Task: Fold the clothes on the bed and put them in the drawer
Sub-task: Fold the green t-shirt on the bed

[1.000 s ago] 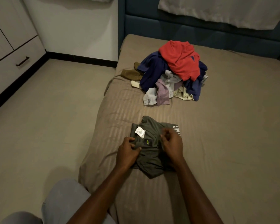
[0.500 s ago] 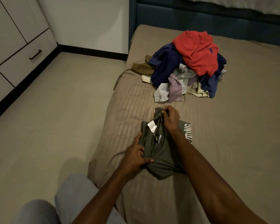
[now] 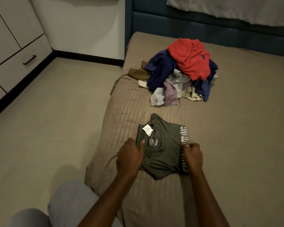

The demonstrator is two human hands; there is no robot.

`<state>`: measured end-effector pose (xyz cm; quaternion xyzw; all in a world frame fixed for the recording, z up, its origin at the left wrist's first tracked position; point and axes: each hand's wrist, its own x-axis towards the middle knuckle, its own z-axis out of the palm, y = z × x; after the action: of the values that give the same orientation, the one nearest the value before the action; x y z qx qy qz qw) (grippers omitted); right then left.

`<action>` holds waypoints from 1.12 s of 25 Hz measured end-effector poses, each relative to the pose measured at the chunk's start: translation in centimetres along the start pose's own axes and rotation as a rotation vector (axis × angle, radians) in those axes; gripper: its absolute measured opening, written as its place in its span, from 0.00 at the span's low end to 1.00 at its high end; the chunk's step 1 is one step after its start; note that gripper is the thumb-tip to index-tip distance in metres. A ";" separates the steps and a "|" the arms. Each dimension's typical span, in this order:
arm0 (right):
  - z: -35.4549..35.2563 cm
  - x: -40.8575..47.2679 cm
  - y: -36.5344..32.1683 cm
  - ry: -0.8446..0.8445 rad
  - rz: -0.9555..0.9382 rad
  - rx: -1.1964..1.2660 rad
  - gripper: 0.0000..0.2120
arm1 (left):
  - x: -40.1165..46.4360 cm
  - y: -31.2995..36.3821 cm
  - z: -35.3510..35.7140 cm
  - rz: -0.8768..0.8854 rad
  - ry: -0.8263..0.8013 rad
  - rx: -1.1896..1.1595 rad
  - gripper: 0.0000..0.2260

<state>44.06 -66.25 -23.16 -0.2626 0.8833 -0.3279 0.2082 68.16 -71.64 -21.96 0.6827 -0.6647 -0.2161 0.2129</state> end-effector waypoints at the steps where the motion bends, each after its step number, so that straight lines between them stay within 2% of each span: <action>1: -0.2 0.5 -0.2 -0.066 0.039 0.084 0.20 | 0.6 1.5 0.1 -0.002 -0.047 0.086 0.25; 4: -0.4 1.6 -1.3 -0.177 0.066 0.253 0.12 | 2.7 3.4 0.8 -0.035 -0.111 0.120 0.23; 6: -0.4 1.6 -1.8 -0.163 0.045 0.260 0.10 | 3.7 3.6 1.5 -0.030 -0.128 0.121 0.19; 8: -0.1 1.7 -1.3 -0.136 0.033 0.239 0.10 | 3.6 4.2 1.9 -0.010 -0.106 0.085 0.18; 11: 0.5 1.4 -1.0 -0.110 0.021 0.277 0.10 | 3.3 3.8 2.7 -0.027 -0.123 -0.050 0.22; 13: 0.7 1.1 -1.3 -0.063 -0.041 0.328 0.07 | 3.7 3.1 2.8 -0.039 -0.150 -0.152 0.20; 17: 0.8 0.9 -4.2 -0.063 -0.180 0.488 0.04 | 5.9 2.0 2.1 -0.160 -0.232 -0.568 0.18; 19: 1.0 1.4 -6.4 -0.119 -0.215 0.571 0.05 | 7.5 1.7 1.4 -0.220 -0.204 -0.745 0.16; 22: 1.6 2.6 -11.5 -0.154 -0.294 0.666 0.05 | 10.5 3.2 -1.6 -0.136 -0.087 -0.849 0.09; 26: 3.5 4.1 -17.2 -0.222 -0.351 0.798 0.06 | 15.0 4.3 -6.7 0.066 0.081 -0.822 0.11; 28: 5.3 5.1 -18.5 -0.225 -0.320 0.781 0.06 | 17.6 3.4 -7.8 0.084 0.131 -0.714 0.13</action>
<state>48.99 -83.72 -15.12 -0.3317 0.6128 -0.6351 0.3333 70.27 -89.30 -13.86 0.5498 -0.5599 -0.3815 0.4886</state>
